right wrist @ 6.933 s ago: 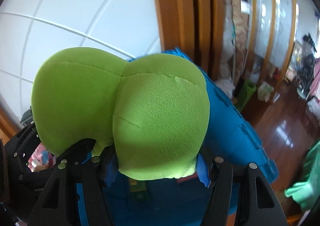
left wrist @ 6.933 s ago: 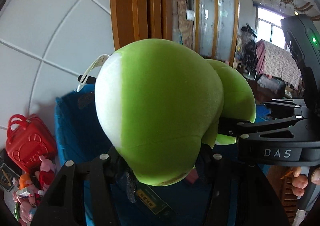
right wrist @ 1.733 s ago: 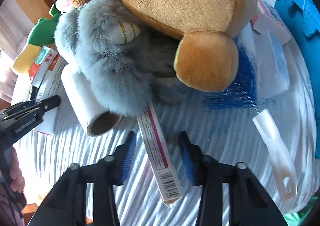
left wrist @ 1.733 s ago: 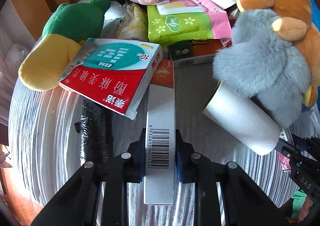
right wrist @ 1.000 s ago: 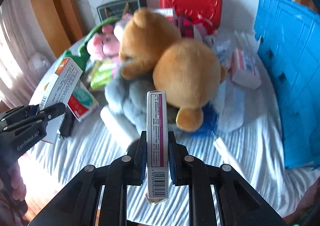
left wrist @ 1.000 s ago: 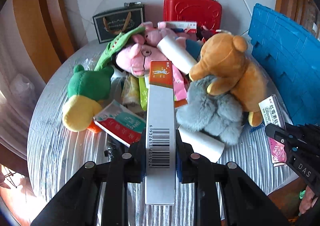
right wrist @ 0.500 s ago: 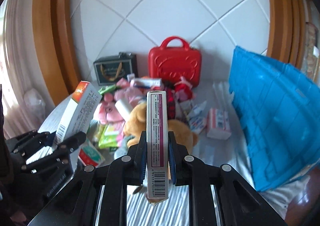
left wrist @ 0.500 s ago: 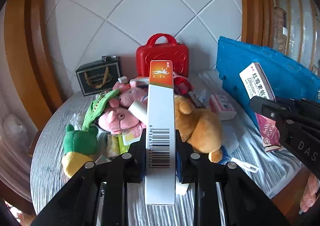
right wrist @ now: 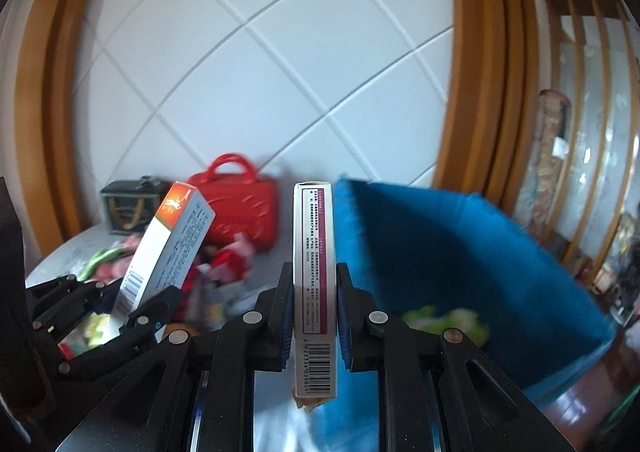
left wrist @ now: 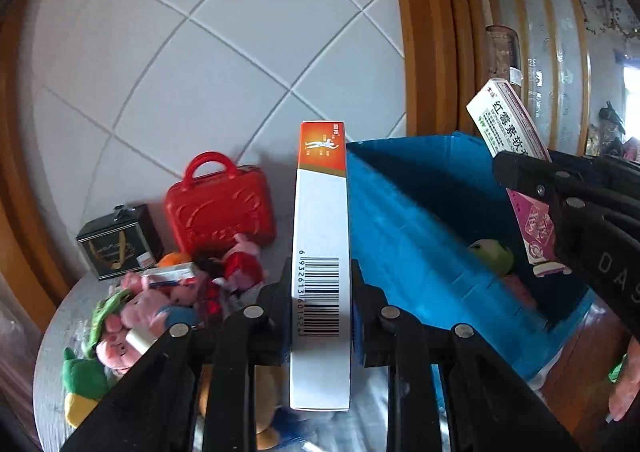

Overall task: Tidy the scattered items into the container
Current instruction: 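Carry both boxes into the blue crate and open both tools to drop them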

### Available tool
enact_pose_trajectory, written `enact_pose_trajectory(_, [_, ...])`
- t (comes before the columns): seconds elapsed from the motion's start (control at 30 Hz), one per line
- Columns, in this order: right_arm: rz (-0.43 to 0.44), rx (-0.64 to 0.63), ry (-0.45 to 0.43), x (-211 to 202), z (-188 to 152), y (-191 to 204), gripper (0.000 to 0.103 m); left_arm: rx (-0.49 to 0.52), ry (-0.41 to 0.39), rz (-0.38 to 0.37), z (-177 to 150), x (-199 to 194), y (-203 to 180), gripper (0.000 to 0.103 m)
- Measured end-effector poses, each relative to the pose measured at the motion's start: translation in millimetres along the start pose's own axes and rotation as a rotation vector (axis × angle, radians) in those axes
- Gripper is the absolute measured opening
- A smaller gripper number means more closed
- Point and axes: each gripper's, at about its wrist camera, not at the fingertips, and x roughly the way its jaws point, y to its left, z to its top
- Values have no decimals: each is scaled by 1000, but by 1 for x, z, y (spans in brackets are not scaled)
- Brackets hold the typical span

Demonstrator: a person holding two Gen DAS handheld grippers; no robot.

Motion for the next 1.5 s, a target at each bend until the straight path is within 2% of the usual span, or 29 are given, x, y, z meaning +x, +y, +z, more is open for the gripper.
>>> enact_pose_trajectory(0.13, [-57, 18, 25, 27, 35, -102, 18, -22, 76, -100, 65, 47, -74, 22])
enact_pose_trajectory(0.23, [-73, 30, 108, 66, 53, -172, 18, -65, 206, -179, 106, 101, -118, 22])
enact_pose_trajectory(0.3, [-78, 38, 180, 99, 58, -211, 18, -88, 310, -223, 121, 143, -145, 22])
enact_pose_trajectory(0.33, [-77, 47, 228, 120, 55, -230, 18, -77, 358, -206, 124, 163, -158, 22])
enact_pose_trajectory(0.4, [-91, 33, 346, 168, 40, -257, 18, -49, 470, -207, 121, 205, -184, 22])
enact_pose_trajectory(0.47, [-88, -2, 462, 206, 15, -268, 18, -24, 588, -196, 110, 240, -204, 22])
enact_pose_trajectory(0.57, [-17, -14, 654, 256, -33, -274, 18, 2, 748, -171, 79, 282, -221, 22])
enact_pose_trajectory(0.6, [3, -15, 723, 270, -50, -274, 18, 19, 793, -204, 68, 291, -223, 22])
enact_pose_trajectory(0.7, [89, 31, 941, 301, -95, -276, 18, -8, 961, -222, 35, 314, -227, 22])
enact_pose_trajectory(0.8, [146, 14, 1088, 314, -126, -271, 18, -21, 1090, -213, 12, 326, -228, 22])
enact_pose_trajectory(0.87, [170, 5, 1169, 319, -143, -265, 18, 5, 1134, -207, 1, 327, -230, 22])
enact_pose_trajectory(0.97, [168, -26, 1248, 321, -162, -260, 18, 71, 1157, -244, -5, 325, -233, 22])
enact_pose_trajectory(1.03, [149, -47, 1264, 321, -168, -260, 18, 100, 1170, -255, -11, 322, -235, 23])
enact_pose_trajectory(1.13, [139, -70, 1289, 320, -175, -260, 18, 91, 1226, -280, -24, 326, -230, 23])
enact_pose_trajectory(1.3, [135, -85, 1327, 318, -184, -260, 20, 154, 1268, -294, -38, 323, -234, 23])
enact_pose_trajectory(1.4, [143, -79, 1347, 316, -188, -260, 29, 155, 1258, -298, -37, 321, -235, 23])
enact_pose_trajectory(1.47, [142, -81, 1342, 314, -186, -260, 54, 152, 1248, -293, -36, 319, -233, 23])
enact_pose_trajectory(1.5, [140, -85, 1335, 313, -184, -259, 58, 155, 1243, -288, -35, 319, -233, 24])
